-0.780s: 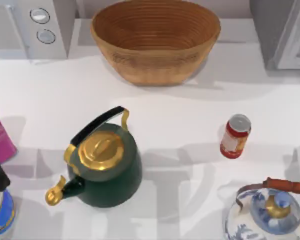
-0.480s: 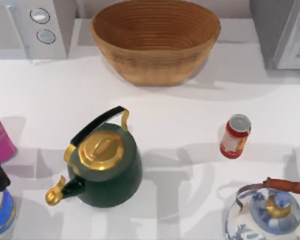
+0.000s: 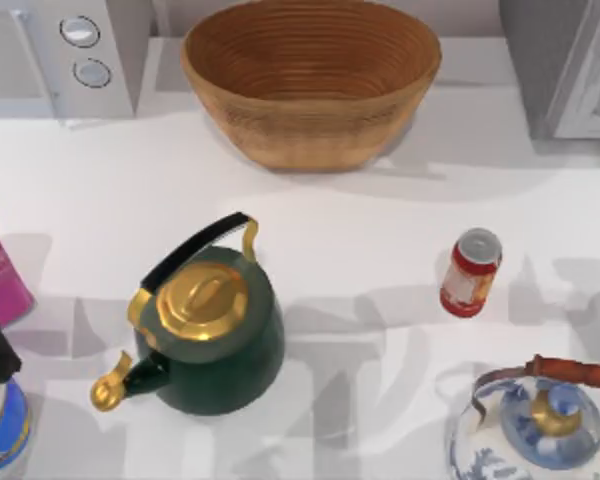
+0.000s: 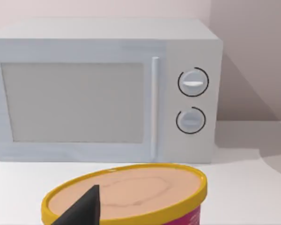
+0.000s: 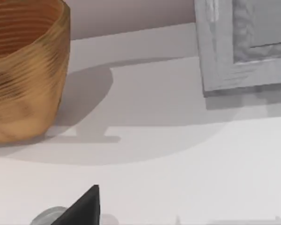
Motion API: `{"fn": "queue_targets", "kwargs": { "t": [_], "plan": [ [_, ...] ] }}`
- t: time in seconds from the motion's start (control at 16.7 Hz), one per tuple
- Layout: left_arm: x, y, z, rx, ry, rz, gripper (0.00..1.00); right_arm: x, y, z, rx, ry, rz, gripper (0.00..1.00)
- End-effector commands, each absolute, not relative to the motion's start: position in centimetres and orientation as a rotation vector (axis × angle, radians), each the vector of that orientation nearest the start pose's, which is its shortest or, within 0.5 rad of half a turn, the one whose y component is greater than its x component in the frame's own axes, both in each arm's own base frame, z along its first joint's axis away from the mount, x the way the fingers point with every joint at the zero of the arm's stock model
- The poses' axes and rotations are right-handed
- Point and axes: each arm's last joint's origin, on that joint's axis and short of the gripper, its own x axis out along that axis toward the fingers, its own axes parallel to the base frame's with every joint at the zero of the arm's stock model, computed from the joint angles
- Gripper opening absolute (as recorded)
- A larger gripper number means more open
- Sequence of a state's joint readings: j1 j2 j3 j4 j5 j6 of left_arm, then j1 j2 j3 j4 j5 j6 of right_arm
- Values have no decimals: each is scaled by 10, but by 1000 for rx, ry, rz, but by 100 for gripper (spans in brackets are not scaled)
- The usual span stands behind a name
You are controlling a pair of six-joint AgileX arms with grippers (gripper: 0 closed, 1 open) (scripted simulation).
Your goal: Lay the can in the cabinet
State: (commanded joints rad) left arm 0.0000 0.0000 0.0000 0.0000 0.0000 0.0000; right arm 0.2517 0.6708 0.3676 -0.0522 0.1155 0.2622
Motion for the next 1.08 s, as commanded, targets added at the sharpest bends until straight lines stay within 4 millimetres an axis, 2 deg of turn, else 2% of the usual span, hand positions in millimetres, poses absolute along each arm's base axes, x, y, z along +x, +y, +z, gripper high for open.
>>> {"fn": "queue_targets", "kwargs": {
  "t": [0.18,0.3,0.42,0.6,0.72,1.08],
  "plan": [
    [106,-1,160,0,0,0,100,199,71,214,199,539,98,100],
    [106,-1,160,0,0,0,100,222,97,204,187,653,84,100],
    [106,-1,160,0,0,0,100,236,123,188,158,752,58,100],
    [106,-1,160,0,0,0,100,243,155,166,90,851,20,100],
    [106,-1,160,0,0,0,100,241,168,157,42,882,0,100],
    [106,-1,160,0,0,0,100,238,175,152,7,894,-10,100]
  ]
}}
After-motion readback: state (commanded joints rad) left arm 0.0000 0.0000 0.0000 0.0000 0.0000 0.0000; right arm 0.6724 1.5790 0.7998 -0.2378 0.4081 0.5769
